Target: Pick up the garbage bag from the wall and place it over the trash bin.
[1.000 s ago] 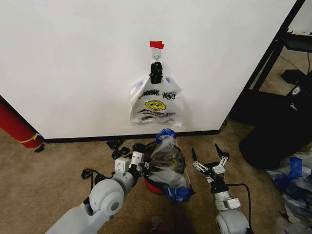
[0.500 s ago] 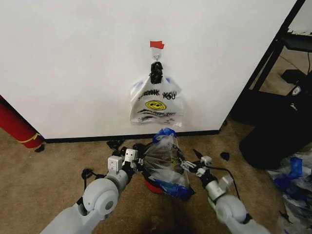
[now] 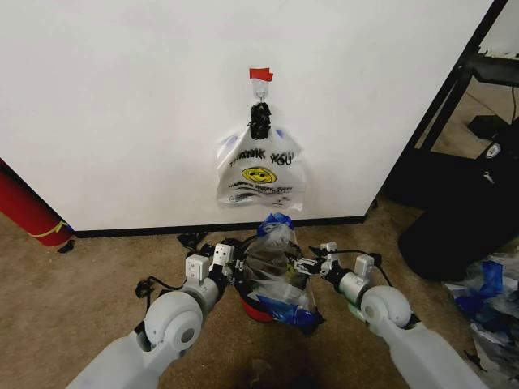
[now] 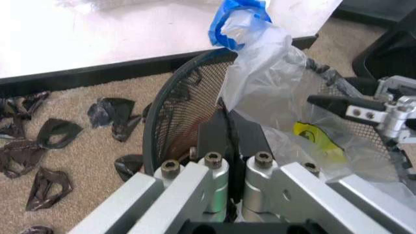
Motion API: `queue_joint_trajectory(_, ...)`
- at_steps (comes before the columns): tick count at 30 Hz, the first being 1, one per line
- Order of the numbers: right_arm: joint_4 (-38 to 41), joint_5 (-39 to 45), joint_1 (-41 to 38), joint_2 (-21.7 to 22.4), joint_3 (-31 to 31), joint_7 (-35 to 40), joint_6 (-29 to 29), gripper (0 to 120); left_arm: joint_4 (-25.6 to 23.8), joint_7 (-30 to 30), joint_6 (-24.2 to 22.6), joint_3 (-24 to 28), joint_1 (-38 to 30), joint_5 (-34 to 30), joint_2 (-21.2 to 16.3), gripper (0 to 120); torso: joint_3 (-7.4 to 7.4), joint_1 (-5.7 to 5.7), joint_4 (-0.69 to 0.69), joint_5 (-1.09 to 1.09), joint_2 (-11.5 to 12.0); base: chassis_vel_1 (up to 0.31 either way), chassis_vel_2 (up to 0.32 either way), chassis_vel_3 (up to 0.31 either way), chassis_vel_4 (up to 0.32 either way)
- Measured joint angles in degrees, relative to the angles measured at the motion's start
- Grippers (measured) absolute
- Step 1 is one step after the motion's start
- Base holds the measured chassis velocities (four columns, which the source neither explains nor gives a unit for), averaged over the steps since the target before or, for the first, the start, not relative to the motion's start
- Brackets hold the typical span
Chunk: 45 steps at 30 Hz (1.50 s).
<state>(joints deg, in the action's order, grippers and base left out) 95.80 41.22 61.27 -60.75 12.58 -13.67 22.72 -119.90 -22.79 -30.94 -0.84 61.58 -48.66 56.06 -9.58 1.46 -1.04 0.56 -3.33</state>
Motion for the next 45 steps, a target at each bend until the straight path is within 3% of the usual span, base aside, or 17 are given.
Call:
queue_joint_trajectory(4,-0.1,-0.1,-0.1,-0.4,0.3,-0.1,1.5,90,0.0,0.0,0.1,0.0,0.0,0.0,-0.1,0,0.0,0.0,0.0,0.0,0.0,0.0,0.0,0.0,0.0)
queue_joint_trajectory(9,0.3,-0.2,0.3,-0.5,0.9,-0.2,4.2,66,-0.2,0.1,0.1,0.0,0.0,0.0,-0.3,0,0.0,-0.01,0.0,0.0,0.0,0.0,0.0,0.0,0.0)
queue_joint_trajectory(19,2.1,-0.1,3.1,-0.8,1.8,1.7,4.7,33,-0.7,0.1,0.1,-0.2,0.8,0.1,-0.4,0,0.02,-0.01,0.0,0.02,0.0,0.0,0.0,0.0,0.0)
queue_joint_trajectory(24,6.8,2.0,6.2,-0.9,2.1,9.7,5.2,11,-2.7,0.1,0.1,-0.8,2.1,0.3,-0.7,0,0.01,-0.01,0.01,-0.01,0.0,0.0,0.0,0.0,0.0)
queue_joint_trajectory(28,9.9,3.5,7.9,-1.4,1.2,15.9,3.5,0,-4.6,0.1,0.2,-1.1,3.5,0.9,-0.6,0,0.0,-0.01,0.0,0.0,0.0,0.0,0.0,0.0,0.0)
queue_joint_trajectory(32,13.9,4.7,10.3,-3.2,-1.1,26.4,-3.8,0,-8.0,0.1,0.8,-1.2,5.5,2.3,-0.5,0,0.01,-0.01,0.02,0.02,0.0,0.0,0.0,0.0,0.0)
queue_joint_trajectory(35,15.1,4.8,11.4,-4.2,-1.3,29.3,-6.2,0,-9.0,0.1,1.3,-1.1,5.9,3.5,-0.5,0,0.01,-0.01,-0.01,0.01,0.0,0.0,0.0,0.0,0.0)
queue_joint_trajectory(39,16.8,2.7,13.7,-7.0,-0.4,33.6,-12.2,0,-10.3,1.2,4.5,-1.5,8.3,10.7,-0.5,0,0.01,-0.01,0.0,0.01,0.0,0.0,0.0,0.0,0.0)
queue_joint_trajectory(45,18.7,2.0,17.4,-7.9,3.6,29.5,-15.9,0,-10.0,1.5,7.9,-3.3,11.1,17.4,-0.3,0,0.01,-0.01,0.0,0.0,0.0,0.0,0.0,0.0,0.0)
